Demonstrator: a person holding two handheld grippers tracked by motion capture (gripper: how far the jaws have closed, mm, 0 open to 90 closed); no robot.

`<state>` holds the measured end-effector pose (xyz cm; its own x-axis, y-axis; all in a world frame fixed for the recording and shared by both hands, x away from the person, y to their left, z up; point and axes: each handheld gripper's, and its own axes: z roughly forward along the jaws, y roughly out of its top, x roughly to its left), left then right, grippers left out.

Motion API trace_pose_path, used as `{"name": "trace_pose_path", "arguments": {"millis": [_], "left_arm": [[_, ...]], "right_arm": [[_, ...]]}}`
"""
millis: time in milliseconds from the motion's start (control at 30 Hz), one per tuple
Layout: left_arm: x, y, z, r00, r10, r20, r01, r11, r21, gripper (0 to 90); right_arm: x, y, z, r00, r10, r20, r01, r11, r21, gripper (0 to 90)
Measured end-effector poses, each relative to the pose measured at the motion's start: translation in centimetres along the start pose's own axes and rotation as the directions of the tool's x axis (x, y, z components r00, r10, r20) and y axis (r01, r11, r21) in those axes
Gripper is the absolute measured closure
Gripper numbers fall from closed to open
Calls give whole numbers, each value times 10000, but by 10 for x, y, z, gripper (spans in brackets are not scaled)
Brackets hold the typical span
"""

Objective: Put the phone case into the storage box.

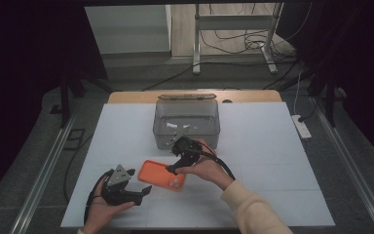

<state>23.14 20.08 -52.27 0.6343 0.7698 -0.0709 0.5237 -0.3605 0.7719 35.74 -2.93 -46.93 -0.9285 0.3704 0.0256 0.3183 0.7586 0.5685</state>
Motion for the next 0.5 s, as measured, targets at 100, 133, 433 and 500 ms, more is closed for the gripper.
{"name": "trace_pose_path", "arguments": {"millis": [100, 133, 433, 500], "left_arm": [[0, 0, 0, 10000, 21, 6, -21, 10000, 17, 125], [0, 0, 0, 10000, 30, 0, -30, 10000, 26, 125], [1, 0, 0, 10000, -7, 7, 7, 10000, 6, 125], [0, 0, 0, 10000, -23, 24, 23, 10000, -20, 125]], "right_arm": [[1, 3, 3, 10000, -52, -37, 52, 9999, 120, 229], [2, 4, 4, 10000, -44, -31, 44, 9999, 141, 229], [0, 6, 15, 10000, -58, -54, 60, 9989, 457, 236], [0, 6, 17, 10000, -74, -19, 75, 9985, 538, 239]]}}
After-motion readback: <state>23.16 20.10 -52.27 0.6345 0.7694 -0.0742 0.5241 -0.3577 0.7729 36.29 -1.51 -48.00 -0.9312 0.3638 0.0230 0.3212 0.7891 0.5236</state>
